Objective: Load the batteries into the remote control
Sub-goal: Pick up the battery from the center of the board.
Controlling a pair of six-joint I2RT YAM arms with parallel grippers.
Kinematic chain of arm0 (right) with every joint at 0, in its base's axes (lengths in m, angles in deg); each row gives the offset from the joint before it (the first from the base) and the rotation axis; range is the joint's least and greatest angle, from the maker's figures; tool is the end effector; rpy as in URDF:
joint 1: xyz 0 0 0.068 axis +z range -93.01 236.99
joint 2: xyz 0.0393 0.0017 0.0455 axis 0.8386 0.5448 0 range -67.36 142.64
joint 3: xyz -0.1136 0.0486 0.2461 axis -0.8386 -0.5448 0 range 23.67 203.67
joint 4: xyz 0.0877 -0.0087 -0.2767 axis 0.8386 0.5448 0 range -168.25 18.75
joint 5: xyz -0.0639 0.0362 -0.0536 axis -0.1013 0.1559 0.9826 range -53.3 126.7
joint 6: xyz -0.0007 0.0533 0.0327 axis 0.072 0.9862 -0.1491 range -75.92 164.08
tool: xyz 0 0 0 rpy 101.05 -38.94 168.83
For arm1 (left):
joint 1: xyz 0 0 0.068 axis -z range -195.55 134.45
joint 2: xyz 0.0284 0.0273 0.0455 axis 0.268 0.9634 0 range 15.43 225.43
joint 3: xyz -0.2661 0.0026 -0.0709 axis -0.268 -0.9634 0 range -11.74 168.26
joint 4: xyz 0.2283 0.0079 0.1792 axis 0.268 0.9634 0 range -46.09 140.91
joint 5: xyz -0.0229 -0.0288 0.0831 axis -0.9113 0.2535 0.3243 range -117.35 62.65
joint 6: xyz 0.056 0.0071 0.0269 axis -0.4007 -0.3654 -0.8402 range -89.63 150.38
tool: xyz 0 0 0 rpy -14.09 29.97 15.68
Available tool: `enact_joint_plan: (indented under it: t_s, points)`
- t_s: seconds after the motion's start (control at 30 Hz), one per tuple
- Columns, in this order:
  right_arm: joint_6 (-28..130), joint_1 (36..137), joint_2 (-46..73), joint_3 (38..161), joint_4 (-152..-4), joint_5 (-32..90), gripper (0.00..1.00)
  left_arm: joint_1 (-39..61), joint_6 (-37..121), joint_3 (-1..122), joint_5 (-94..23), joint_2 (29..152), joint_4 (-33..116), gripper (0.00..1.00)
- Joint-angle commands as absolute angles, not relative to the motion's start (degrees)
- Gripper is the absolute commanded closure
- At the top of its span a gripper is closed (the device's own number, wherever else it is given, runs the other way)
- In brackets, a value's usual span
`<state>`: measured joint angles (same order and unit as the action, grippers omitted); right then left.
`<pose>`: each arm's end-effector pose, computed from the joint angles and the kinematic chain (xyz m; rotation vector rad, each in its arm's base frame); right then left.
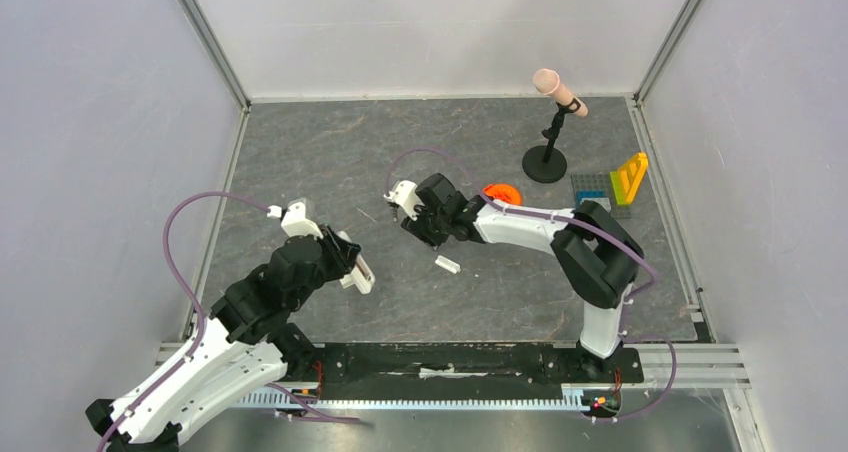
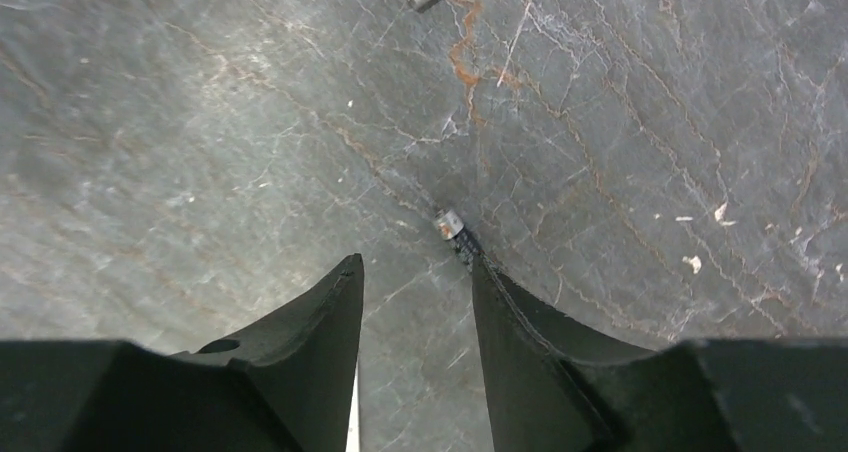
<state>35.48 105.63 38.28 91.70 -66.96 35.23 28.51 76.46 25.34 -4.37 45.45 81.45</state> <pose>0.2811 0.3212 0.1580 -1.1860 2.1486 0.3445 0.1257 -0.0957 0.2806 -0.2797 2.0839 -0.5456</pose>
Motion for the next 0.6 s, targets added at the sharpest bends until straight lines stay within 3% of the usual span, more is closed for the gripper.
enact_joint_plan:
  t_s: [0.0, 0.37, 0.57]
  points:
    - [29.9, 105.2, 41.2, 97.1, -65.9, 37.7, 0.55, 28.3, 79.3, 26.5, -2.5, 45.5, 81.4, 0.98]
    - [27.8, 102.3, 46.1, 100.7, -60.6, 34.2, 0.58, 28.2, 78.8, 26.1, -3.1, 45.9, 81.0, 0.98]
    - [28.4, 102.2, 48.7, 102.1, -60.5, 33.2, 0.7, 28.2, 78.7, 26.0, -3.4, 46.2, 81.0, 0.98]
